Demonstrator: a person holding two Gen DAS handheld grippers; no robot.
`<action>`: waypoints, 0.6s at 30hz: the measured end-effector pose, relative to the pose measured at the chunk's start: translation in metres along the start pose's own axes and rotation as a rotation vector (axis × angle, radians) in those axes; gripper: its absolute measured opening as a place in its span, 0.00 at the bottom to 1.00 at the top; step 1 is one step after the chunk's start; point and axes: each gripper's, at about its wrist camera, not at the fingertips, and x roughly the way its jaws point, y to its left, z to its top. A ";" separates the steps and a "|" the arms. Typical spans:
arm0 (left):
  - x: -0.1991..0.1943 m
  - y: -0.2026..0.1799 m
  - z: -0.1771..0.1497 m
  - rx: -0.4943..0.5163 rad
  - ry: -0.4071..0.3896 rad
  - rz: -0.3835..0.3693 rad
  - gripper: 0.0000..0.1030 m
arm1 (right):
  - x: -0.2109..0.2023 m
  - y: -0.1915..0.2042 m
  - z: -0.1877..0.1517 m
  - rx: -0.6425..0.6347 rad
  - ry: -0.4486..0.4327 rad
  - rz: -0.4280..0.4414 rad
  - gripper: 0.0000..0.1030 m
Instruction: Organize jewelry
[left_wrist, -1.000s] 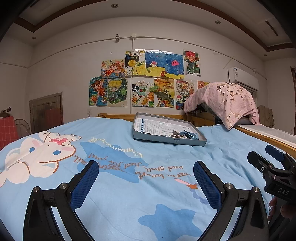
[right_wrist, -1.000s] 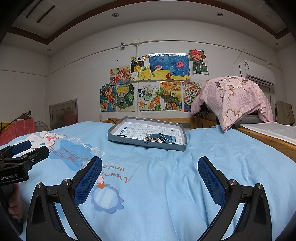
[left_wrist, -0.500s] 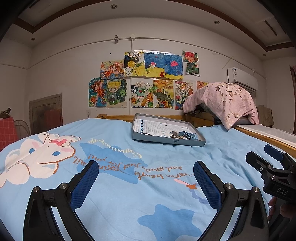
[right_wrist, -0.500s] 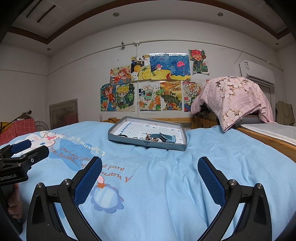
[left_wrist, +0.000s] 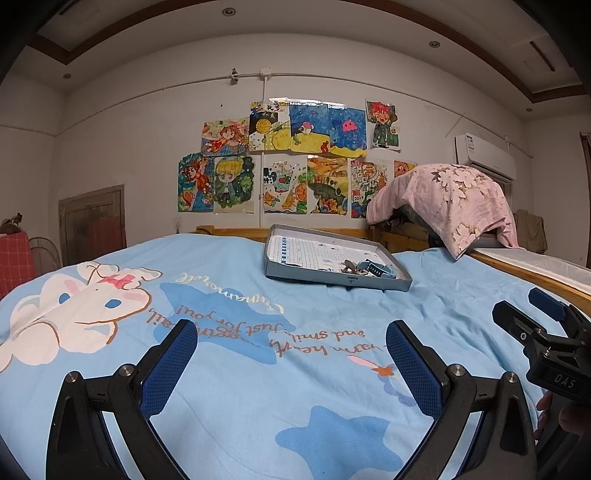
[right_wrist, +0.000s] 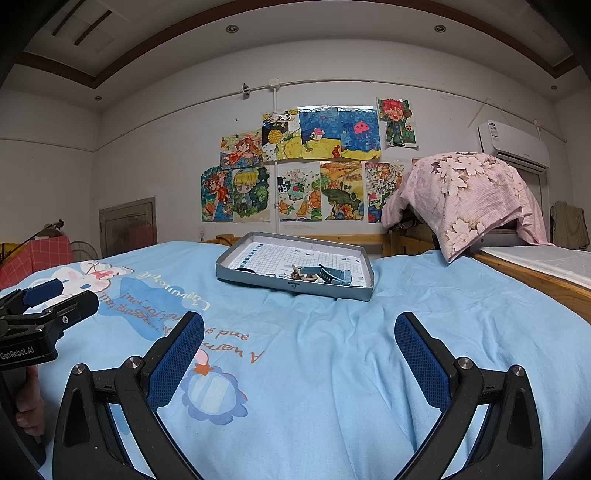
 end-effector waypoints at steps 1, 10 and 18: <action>0.000 0.000 0.000 0.001 0.000 0.002 1.00 | 0.000 0.000 0.000 0.000 0.000 0.000 0.99; 0.006 0.002 -0.003 -0.021 0.017 0.010 1.00 | 0.000 -0.001 0.000 0.001 -0.001 -0.001 0.99; 0.007 0.000 -0.003 -0.018 0.017 0.008 1.00 | 0.000 0.000 -0.001 0.005 -0.002 -0.002 0.99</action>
